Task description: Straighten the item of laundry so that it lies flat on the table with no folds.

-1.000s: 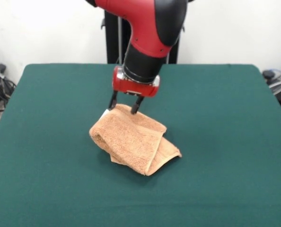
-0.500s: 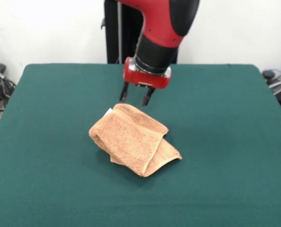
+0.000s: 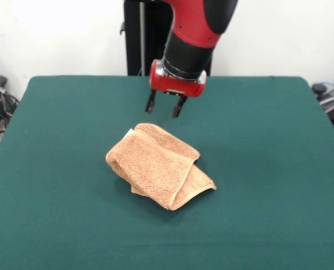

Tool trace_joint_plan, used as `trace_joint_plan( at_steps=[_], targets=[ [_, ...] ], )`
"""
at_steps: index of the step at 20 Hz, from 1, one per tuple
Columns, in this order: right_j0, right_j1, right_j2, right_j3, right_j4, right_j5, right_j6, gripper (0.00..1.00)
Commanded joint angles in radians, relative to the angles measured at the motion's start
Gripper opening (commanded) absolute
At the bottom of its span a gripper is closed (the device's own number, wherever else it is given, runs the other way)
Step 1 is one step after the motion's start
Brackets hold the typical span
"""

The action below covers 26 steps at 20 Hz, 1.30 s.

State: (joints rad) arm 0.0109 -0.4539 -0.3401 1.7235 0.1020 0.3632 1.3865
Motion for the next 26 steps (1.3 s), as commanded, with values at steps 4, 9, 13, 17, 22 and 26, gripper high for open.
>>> trace_joint_plan(
  at_steps=[4, 9, 13, 17, 22, 26],
  targets=[
    [-0.030, 0.026, 0.124, 0.064, 0.047, 0.015, 0.224, 1.00],
    [-0.025, 0.072, 0.131, 0.067, 0.035, -0.057, 0.237, 1.00],
    [-0.005, 0.072, 0.111, 0.068, 0.031, -0.043, 0.242, 1.00],
    [-0.002, 0.093, 0.105, 0.049, 0.028, -0.047, 0.240, 1.00],
    [-0.018, 0.139, 0.125, 0.031, 0.032, -0.069, 0.235, 1.00],
    [-0.022, 0.178, 0.128, 0.037, 0.024, -0.153, 0.248, 1.00]
  ],
)
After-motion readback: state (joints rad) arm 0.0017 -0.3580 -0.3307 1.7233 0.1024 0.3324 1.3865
